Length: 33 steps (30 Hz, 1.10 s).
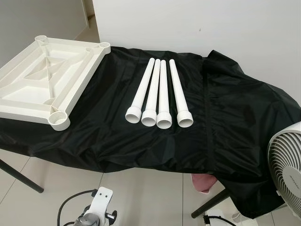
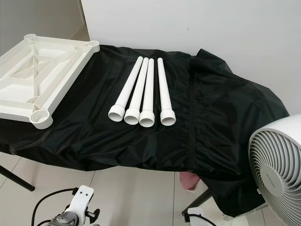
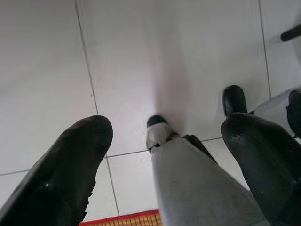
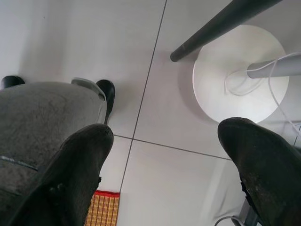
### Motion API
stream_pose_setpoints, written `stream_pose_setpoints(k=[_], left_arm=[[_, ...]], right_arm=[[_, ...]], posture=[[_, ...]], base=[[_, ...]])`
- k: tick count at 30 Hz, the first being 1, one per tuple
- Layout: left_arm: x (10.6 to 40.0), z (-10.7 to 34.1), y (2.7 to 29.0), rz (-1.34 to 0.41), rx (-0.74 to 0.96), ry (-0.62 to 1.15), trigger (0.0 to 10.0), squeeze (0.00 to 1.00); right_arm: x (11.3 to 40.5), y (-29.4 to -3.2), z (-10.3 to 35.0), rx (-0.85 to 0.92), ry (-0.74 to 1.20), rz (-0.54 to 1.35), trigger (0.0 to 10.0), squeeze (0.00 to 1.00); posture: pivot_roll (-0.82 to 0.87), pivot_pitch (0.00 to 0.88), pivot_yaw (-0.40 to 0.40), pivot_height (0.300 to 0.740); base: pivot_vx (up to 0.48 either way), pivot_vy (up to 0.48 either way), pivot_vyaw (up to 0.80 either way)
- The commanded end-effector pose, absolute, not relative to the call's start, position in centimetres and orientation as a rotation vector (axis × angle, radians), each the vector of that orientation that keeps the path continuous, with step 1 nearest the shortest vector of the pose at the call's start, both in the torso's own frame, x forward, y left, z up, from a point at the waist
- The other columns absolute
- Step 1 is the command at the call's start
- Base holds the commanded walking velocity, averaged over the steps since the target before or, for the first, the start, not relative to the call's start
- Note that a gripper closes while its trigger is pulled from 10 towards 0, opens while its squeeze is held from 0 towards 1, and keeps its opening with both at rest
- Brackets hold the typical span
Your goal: Building children table
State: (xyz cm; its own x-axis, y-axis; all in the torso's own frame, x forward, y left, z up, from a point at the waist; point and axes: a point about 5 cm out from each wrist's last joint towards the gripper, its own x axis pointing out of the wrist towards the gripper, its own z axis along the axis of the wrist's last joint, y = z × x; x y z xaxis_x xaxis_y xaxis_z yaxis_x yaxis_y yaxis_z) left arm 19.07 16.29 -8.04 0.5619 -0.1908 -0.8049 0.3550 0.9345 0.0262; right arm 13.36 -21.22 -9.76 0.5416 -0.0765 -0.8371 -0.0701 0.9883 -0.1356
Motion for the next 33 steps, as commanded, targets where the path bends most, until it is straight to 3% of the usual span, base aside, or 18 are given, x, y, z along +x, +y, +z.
stream_pose_setpoints(k=[1,9,25,33], left_arm=[[18.9,-8.1,16.4,-0.301,0.227,0.922,10.0,0.00],[19.6,-7.7,17.5,-0.244,0.231,0.903,10.0,0.00],[20.6,-7.1,17.6,-0.217,0.270,0.839,10.0,0.00],[20.7,-7.2,17.2,-0.179,0.152,0.862,10.0,0.00]], right_arm=[[13.6,-21.0,-9.7,-0.155,0.989,-0.011,10.0,0.00],[16.2,-21.5,-8.5,0.004,0.867,-0.160,10.0,0.00],[17.9,-20.2,-7.8,-0.115,0.787,-0.060,10.0,0.00],[18.4,-19.8,-7.6,-0.079,0.776,-0.031,10.0,0.00]], posture=[[-0.06,0.000,-0.013,0.740],[-0.05,0.000,-0.013,0.740],[-0.04,0.000,-0.012,0.740],[-0.05,0.000,-0.016,0.740]], base=[[0.000,0.000,0.00],[0.000,0.000,0.00],[0.000,0.000,0.00],[0.000,0.000,0.00]])
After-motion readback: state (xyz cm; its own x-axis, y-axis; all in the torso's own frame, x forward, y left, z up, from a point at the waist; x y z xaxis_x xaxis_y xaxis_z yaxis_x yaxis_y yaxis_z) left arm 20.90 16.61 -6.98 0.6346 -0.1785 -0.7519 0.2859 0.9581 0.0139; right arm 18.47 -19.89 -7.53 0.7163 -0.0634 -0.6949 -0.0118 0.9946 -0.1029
